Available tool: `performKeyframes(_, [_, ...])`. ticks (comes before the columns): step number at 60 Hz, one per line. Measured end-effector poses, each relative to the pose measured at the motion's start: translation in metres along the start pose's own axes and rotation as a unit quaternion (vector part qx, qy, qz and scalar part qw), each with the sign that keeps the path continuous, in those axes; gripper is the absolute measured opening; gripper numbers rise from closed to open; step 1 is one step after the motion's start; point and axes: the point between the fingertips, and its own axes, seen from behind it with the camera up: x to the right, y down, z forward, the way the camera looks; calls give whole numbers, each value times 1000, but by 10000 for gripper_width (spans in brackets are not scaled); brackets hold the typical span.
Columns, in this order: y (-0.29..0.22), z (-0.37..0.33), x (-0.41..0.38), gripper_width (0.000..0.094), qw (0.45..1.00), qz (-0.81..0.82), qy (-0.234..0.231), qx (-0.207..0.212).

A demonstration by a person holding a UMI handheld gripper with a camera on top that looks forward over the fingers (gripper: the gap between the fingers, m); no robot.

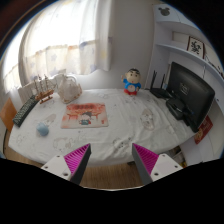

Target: Arrange mouse

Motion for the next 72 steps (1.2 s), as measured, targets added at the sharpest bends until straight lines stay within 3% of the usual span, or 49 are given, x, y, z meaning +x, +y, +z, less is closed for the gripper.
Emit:
performKeyframes(19, [9, 16, -53, 857, 1000, -19, -19, -3])
performKeyframes(45, [25, 13, -250, 855, 990, -75, -120, 9])
performKeyframes(72, [23, 69, -340, 854, 990, -62, -118, 55])
